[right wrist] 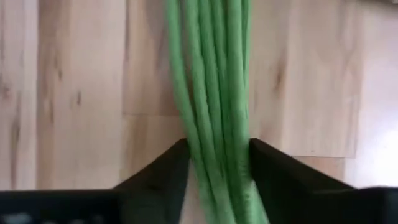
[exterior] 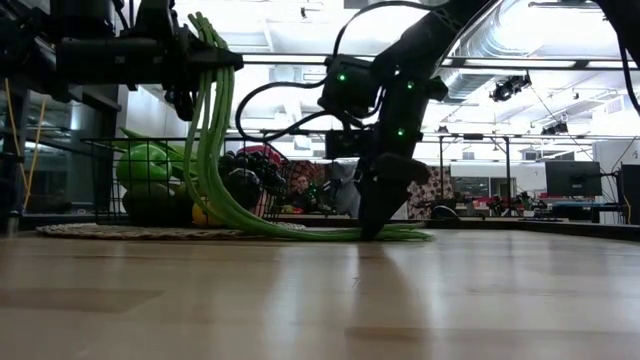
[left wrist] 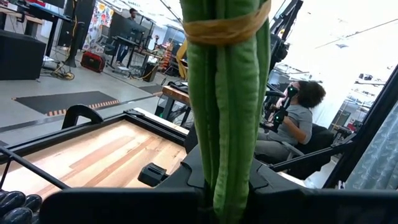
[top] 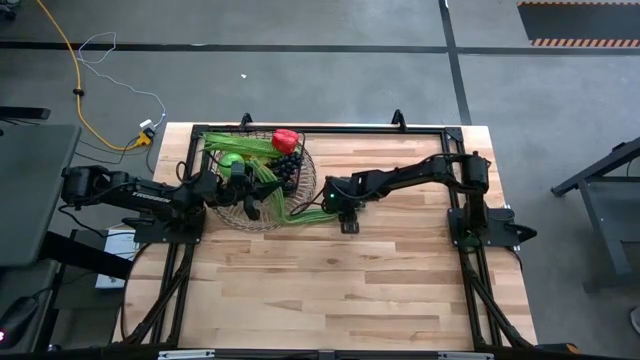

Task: Build produce basket
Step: Put the green beans into the wire basket

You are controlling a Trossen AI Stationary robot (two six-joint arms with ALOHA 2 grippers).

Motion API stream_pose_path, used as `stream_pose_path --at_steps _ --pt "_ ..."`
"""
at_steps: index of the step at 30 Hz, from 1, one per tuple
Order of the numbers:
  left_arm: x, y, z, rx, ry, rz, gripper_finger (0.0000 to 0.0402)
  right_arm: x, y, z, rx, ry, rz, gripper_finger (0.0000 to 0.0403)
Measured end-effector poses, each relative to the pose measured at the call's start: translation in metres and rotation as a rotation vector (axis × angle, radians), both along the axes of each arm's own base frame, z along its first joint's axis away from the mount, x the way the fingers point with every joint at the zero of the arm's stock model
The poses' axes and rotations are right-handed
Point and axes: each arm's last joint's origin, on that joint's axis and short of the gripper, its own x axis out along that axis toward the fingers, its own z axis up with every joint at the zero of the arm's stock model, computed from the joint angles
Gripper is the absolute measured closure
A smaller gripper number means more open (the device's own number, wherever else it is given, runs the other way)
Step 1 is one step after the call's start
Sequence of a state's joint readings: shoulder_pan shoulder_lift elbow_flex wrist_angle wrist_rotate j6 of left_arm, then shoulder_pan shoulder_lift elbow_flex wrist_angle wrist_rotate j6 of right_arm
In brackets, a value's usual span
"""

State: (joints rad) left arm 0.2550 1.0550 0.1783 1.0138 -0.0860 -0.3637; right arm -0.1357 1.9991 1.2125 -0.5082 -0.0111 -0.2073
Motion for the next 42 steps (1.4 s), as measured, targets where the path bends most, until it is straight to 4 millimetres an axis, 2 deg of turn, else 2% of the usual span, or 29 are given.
stream_pose_path --at_steps 5,9,12,17,22,29,36,42 --pt "0.0 0.0 0.0 0.0 0.0 0.0 0.0387 -0.001 0.0 0.0 -0.004 0.007 0.003 0.0327" --pt "0.0 0.0 0.0 0.0 -0.001 0.0 0.0387 -0.002 0.0 0.001 0.002 0.012 -0.024 0.0373" --pt "0.0 0.0 0.001 -0.006 -0.016 0.002 0.0387 -0.004 0.0 0.01 0.018 -0.003 -0.046 0.0393" --pt "0.002 0.002 0.009 -0.067 -0.078 0.032 0.0387 -0.015 0.004 0.03 0.018 0.002 -0.069 0.0396" --pt "0.016 0.006 0.037 -0.043 -0.103 0.038 0.0387 -0.019 0.011 0.063 0.004 -0.091 -0.078 0.0397" --pt "0.029 0.013 0.094 0.021 0.089 0.056 0.0387 -0.023 0.028 0.103 -0.03 -0.263 -0.026 0.0397" --pt "0.01 0.017 0.151 0.047 0.304 0.096 0.0387 -0.015 0.029 0.144 -0.132 -0.39 0.031 0.0398" --pt "-0.008 0.026 0.168 -0.009 0.5 0.162 0.0387 0.004 0.022 0.197 -0.247 -0.525 0.095 0.0398"
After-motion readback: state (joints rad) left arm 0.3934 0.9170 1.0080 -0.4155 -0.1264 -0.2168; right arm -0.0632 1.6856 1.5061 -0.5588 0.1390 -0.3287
